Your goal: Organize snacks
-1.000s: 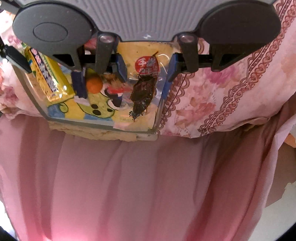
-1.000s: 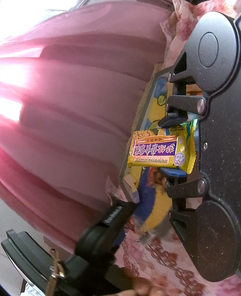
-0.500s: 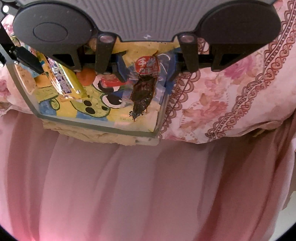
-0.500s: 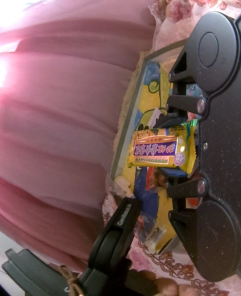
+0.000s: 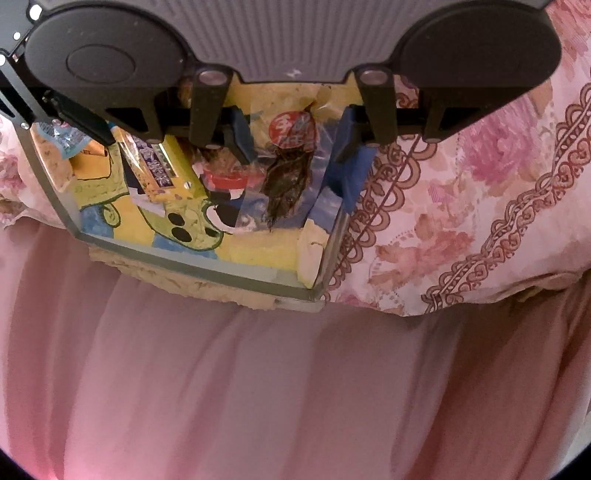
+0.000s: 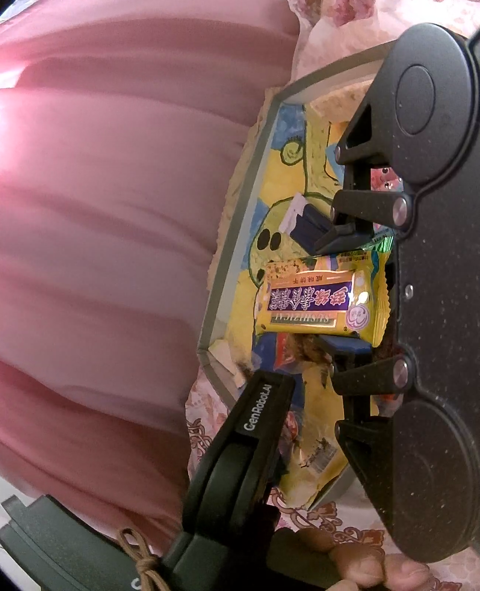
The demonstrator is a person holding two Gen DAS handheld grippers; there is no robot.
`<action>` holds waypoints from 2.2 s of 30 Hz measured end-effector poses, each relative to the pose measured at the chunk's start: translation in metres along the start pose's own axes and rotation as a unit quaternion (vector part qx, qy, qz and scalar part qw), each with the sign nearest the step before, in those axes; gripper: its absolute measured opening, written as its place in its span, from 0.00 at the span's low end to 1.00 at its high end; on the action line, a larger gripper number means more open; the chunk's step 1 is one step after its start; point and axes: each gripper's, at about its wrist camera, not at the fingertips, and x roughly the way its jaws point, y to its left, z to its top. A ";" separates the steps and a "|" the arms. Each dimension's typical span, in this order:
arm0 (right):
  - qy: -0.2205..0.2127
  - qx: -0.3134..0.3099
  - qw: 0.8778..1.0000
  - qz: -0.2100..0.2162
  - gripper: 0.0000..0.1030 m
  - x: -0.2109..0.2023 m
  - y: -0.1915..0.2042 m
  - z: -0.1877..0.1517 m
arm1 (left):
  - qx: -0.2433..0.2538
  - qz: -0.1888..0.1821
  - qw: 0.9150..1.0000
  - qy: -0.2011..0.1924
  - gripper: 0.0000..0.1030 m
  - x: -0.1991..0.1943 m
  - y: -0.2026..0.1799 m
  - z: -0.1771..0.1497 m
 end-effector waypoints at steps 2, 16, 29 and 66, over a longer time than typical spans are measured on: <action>0.001 -0.002 1.000 -0.001 0.46 0.001 0.001 0.000 | -0.005 0.001 1.000 0.004 0.50 0.001 0.000 0.001; -0.022 0.005 1.000 -0.001 0.67 -0.012 -0.003 0.010 | -0.043 -0.019 0.999 0.014 0.74 -0.016 0.006 0.007; -0.056 0.044 0.997 -0.017 0.88 -0.077 -0.030 0.012 | -0.042 -0.018 0.999 -0.020 0.95 -0.073 0.007 0.013; -0.129 0.145 0.980 -0.048 0.99 -0.327 -0.051 -0.049 | 0.051 0.017 0.982 -0.178 1.00 -0.299 -0.030 -0.113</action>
